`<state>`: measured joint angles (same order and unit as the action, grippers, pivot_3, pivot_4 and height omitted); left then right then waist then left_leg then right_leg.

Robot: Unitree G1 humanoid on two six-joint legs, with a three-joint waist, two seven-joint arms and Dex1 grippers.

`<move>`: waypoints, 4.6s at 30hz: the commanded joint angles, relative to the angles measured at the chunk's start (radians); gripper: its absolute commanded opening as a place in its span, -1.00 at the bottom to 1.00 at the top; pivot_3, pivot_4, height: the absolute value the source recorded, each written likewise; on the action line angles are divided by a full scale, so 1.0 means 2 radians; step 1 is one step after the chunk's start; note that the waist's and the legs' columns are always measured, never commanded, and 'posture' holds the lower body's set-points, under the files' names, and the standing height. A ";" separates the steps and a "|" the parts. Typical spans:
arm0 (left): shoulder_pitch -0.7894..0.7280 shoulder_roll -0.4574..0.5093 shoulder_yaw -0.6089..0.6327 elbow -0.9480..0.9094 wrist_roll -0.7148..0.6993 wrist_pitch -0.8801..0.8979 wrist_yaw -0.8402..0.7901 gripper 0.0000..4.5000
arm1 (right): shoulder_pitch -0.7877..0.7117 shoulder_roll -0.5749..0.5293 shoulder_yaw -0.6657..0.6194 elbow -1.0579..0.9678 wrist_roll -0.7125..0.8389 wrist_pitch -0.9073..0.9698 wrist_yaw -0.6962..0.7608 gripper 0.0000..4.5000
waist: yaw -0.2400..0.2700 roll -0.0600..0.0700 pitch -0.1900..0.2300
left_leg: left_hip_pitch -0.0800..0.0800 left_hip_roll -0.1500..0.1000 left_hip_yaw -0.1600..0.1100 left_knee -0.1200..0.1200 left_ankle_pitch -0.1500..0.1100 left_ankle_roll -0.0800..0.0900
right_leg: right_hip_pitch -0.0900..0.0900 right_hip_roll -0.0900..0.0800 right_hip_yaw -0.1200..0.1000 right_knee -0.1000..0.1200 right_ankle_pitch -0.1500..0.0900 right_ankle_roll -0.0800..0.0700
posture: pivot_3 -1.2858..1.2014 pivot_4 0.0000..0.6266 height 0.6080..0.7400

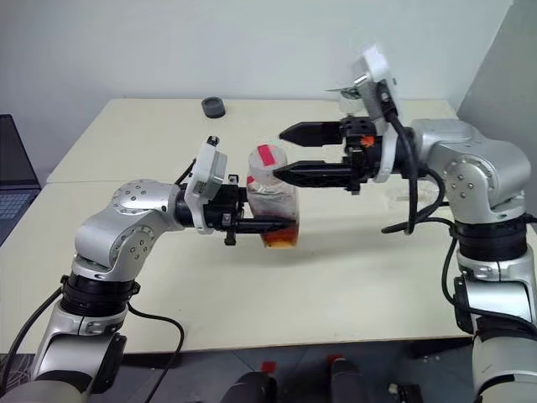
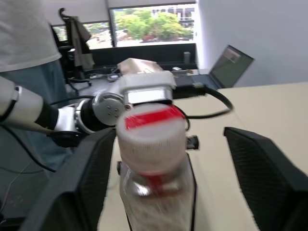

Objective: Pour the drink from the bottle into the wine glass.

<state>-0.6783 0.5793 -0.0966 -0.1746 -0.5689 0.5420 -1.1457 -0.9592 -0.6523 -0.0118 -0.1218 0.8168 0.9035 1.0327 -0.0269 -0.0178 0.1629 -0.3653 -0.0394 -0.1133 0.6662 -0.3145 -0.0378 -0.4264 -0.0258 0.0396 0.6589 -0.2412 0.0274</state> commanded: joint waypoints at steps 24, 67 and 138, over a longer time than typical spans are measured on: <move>0.018 -0.062 0.011 -0.006 0.020 -0.026 0.085 -0.20 | 0.080 0.112 -0.041 -0.200 0.047 0.017 -0.298 0.99 | -0.002 0.000 0.000 | 0.000 0.000 0.001 0.000 0.000 0.000 | -0.001 0.000 0.001 0.002 0.000 0.000 | 0.03 -0.52 1.00; 0.012 -0.062 0.012 -0.005 0.020 -0.022 0.088 -0.20 | 0.114 0.058 -0.067 -0.202 0.081 0.021 -0.294 0.99 | -0.001 0.000 0.000 | 0.000 0.000 0.001 0.000 0.000 0.000 | -0.001 0.000 0.001 0.002 0.000 0.000 | 0.03 -0.52 1.00; 0.018 -0.065 0.000 -0.011 0.017 -0.023 0.085 -0.20 | 0.343 0.055 -0.107 -0.199 -0.105 -0.069 -0.457 -0.16 | 0.003 0.000 0.000 | 0.000 0.000 0.001 0.000 0.000 0.000 | 0.001 0.000 0.001 0.001 0.000 0.000 | 0.03 -0.52 1.00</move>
<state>-0.6303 0.4559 -0.1114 -0.1609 -0.5245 0.5154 -0.9726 -0.2979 -0.5417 -0.2215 -0.5047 0.7216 0.8297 0.1864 -0.0215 -0.0183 0.1625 -0.3648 -0.0398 -0.1110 0.6662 -0.3145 -0.0377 -0.4255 -0.0249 0.0414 0.6606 -0.2415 0.0279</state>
